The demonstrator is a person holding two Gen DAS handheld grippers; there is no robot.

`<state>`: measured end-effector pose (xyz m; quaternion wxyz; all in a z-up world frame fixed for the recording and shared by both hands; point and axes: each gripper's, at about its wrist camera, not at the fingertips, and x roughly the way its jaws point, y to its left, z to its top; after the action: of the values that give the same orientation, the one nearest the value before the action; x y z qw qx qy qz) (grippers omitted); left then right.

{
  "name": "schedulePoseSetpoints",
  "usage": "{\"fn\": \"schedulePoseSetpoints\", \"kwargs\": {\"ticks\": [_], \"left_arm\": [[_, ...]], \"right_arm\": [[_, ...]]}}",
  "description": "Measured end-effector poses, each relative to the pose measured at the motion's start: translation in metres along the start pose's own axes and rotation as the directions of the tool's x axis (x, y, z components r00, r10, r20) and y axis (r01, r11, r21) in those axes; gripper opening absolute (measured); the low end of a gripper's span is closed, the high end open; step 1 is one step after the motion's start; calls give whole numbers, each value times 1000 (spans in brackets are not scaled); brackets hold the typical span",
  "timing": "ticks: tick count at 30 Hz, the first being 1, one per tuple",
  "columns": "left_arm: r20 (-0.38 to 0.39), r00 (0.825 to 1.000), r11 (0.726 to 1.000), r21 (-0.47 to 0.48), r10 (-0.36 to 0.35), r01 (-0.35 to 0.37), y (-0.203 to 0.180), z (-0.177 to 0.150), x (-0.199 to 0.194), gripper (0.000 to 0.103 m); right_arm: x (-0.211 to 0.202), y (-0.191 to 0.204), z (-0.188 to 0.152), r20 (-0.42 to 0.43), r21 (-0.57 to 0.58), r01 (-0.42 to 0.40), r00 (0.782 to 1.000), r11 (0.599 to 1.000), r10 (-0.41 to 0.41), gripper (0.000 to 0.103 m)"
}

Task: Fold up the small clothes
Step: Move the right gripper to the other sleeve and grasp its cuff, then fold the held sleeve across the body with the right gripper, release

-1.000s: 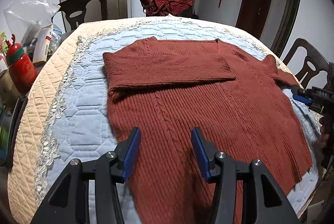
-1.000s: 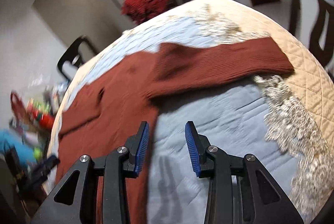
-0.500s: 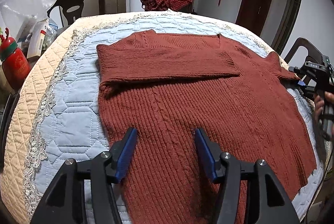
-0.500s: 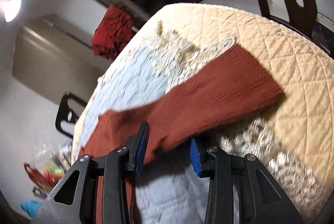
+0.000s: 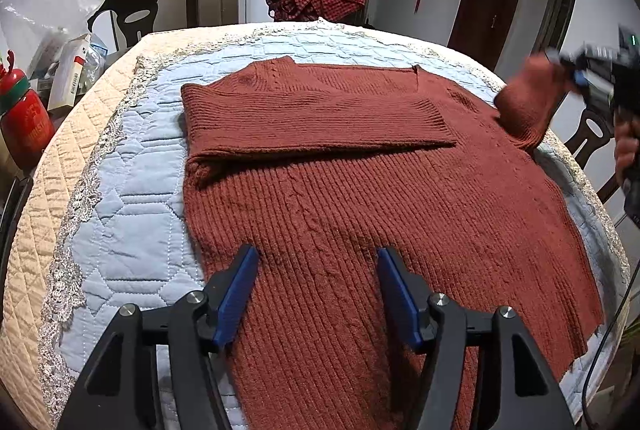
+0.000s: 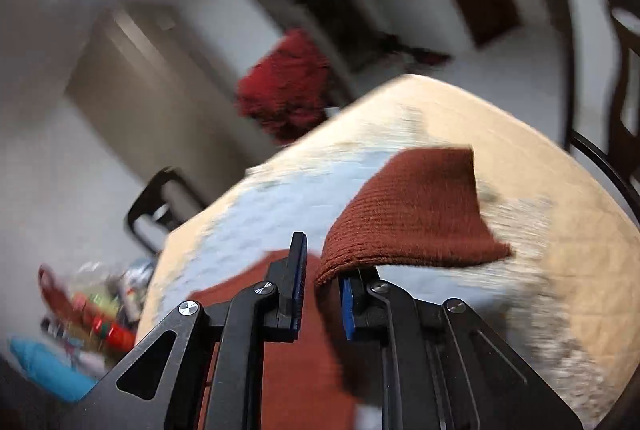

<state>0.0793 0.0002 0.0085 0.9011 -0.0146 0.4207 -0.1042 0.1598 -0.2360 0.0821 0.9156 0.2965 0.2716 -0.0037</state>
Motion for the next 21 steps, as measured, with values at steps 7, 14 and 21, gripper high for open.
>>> {"fn": "schedulePoseSetpoints", "kwargs": {"ticks": [7, 14, 21], "left_arm": [[4, 1000, 1000, -10, -11, 11, 2, 0, -2, 66], [3, 1000, 1000, -12, -25, 25, 2, -1, -9, 66], [64, 996, 997, -30, -68, 70, 8, 42, -16, 66]], "right_arm": [[61, 111, -57, -250, -269, -221, 956, 937, 153, 19], [82, 135, -118, -461, -343, -383, 864, 858, 201, 36], [57, 77, -88, -341, -268, -282, 922, 921, 183, 36]]}}
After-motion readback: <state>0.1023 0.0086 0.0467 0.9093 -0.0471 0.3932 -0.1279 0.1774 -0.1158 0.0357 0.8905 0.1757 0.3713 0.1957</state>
